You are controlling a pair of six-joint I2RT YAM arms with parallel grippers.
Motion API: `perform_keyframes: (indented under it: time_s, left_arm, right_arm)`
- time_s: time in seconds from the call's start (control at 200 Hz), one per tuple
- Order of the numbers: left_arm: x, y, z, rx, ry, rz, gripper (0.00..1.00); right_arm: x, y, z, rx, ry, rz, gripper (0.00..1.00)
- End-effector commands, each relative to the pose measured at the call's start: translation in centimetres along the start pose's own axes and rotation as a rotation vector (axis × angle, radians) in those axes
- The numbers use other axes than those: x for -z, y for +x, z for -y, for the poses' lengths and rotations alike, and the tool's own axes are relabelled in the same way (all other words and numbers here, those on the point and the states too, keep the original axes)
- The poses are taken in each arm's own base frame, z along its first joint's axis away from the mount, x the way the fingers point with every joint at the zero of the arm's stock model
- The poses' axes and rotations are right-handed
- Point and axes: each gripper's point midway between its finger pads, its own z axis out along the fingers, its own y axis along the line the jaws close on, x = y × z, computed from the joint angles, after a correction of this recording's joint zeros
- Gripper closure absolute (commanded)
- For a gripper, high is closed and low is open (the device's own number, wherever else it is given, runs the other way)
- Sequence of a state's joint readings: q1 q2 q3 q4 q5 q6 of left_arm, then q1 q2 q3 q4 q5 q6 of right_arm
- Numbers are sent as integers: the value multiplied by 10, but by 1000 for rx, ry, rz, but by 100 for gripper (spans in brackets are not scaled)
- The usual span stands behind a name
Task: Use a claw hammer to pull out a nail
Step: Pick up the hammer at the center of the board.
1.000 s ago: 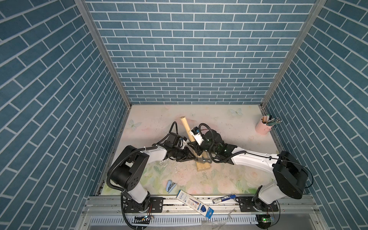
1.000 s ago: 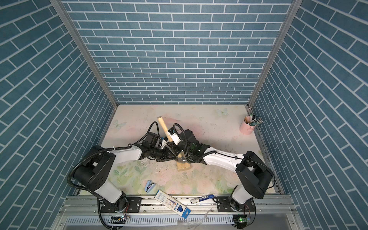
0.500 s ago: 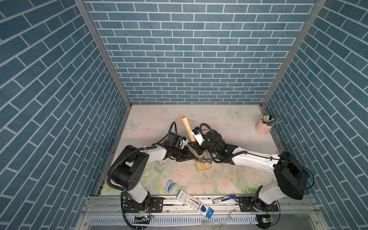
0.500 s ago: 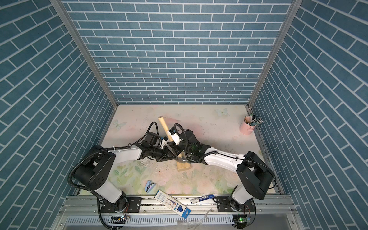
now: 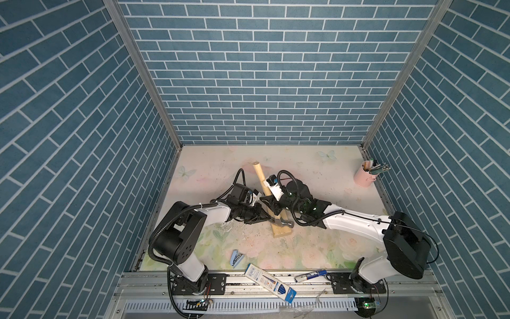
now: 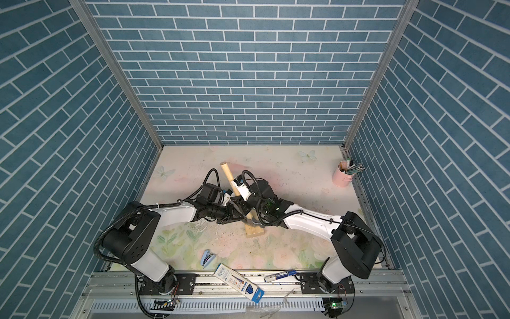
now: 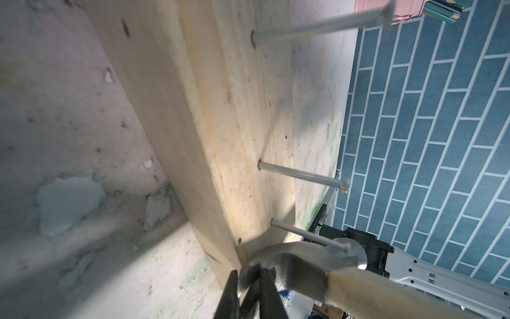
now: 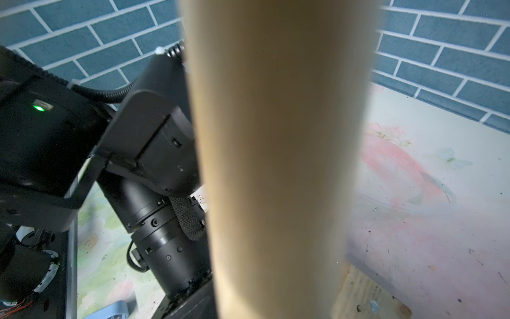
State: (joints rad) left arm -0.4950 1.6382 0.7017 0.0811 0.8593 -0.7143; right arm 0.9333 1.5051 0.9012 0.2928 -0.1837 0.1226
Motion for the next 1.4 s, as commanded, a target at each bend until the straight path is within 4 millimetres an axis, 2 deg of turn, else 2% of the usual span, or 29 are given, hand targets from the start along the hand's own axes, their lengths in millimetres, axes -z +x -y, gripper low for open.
perform_keyframes:
  time_s: [0.0,0.215,0.515,0.945,0.97,1.03,1.17,1.395]
  left_arm:
    - [-6,11,-18,-5,-54,-21,100]
    - [-6,11,-19,-3,-53,-21,100]
    - [-5,8,-16,-11,-53,-14,100]
    - [0,9,-21,-28,-100,-8,100]
    - [1,1,-12,-47,-90,7,100]
    - [2,-1,-10,-55,-92,18,100]
    - [5,-4,-10,-70,-111,24,100]
    - [8,-6,-10,-91,-149,21,100]
  right_arm:
    - [6,-19,-10,36,-36,40,67]
    - [7,-23,-10,35,-34,42,54]
    - [14,-46,-9,13,-17,60,50]
    - [31,-82,-15,-21,-31,59,53]
    - [33,-84,-15,-24,-33,56,53]
    - [38,-88,-16,-29,-36,47,54]
    - [45,-91,-17,-39,-32,8,56]
    - [58,-86,-19,-49,-28,-56,59]
